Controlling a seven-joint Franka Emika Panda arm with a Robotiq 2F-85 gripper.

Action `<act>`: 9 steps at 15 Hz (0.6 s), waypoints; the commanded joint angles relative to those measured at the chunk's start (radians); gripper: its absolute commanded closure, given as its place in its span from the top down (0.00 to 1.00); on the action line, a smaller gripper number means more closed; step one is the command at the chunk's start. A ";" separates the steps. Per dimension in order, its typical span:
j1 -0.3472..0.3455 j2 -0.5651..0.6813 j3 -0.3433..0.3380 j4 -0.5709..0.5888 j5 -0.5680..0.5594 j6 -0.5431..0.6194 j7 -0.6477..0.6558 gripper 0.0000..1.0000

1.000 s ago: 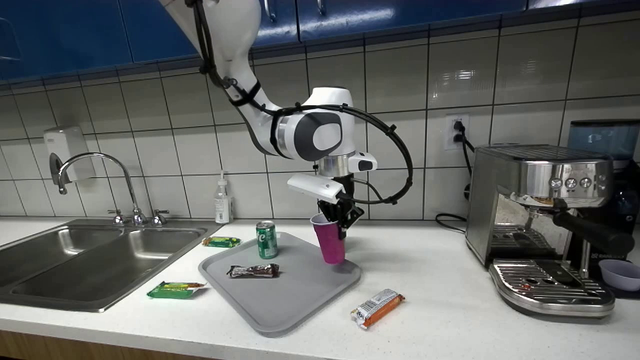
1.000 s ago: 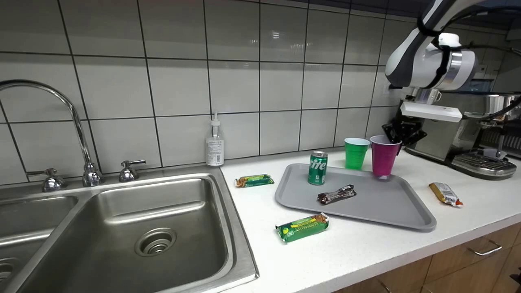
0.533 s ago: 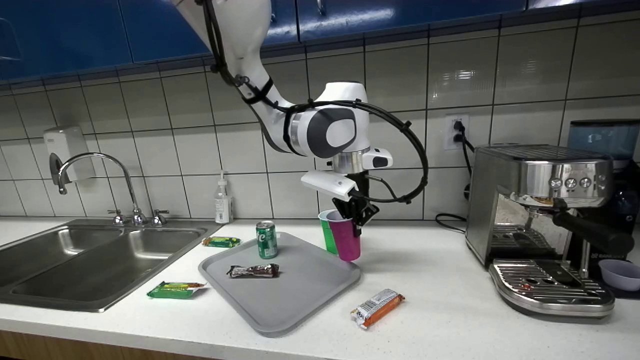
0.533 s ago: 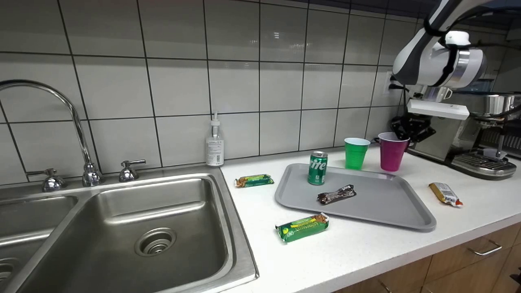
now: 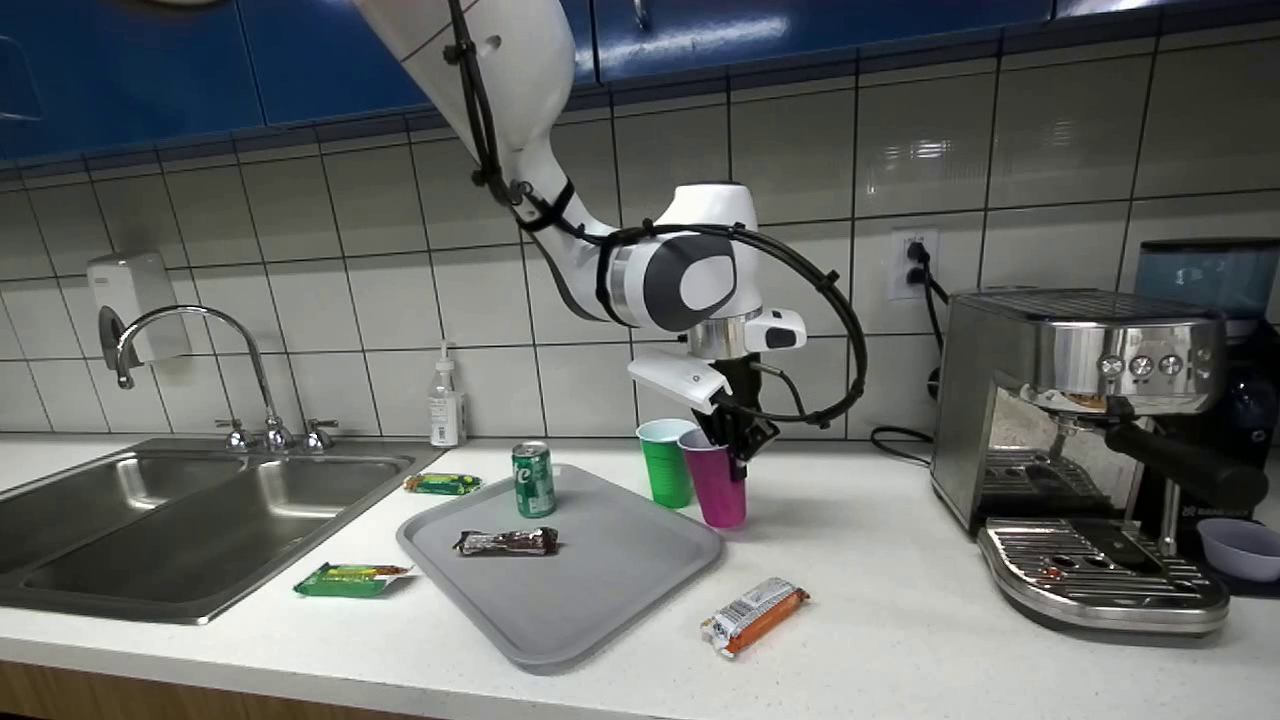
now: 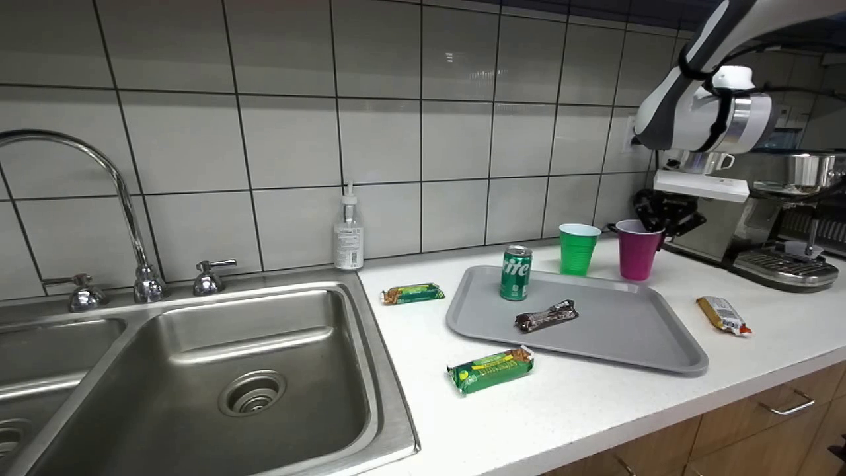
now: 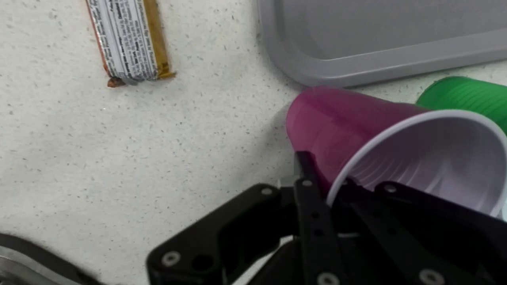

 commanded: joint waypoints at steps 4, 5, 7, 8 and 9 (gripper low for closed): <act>-0.021 0.074 -0.022 0.132 0.003 -0.082 0.069 0.01; -0.023 0.079 -0.024 0.141 0.003 -0.088 0.074 0.01; -0.028 0.091 -0.025 0.160 0.005 -0.100 0.081 0.01; -0.032 0.095 -0.023 0.166 0.007 -0.103 0.080 0.01; -0.037 0.099 -0.018 0.169 0.012 -0.101 0.074 0.01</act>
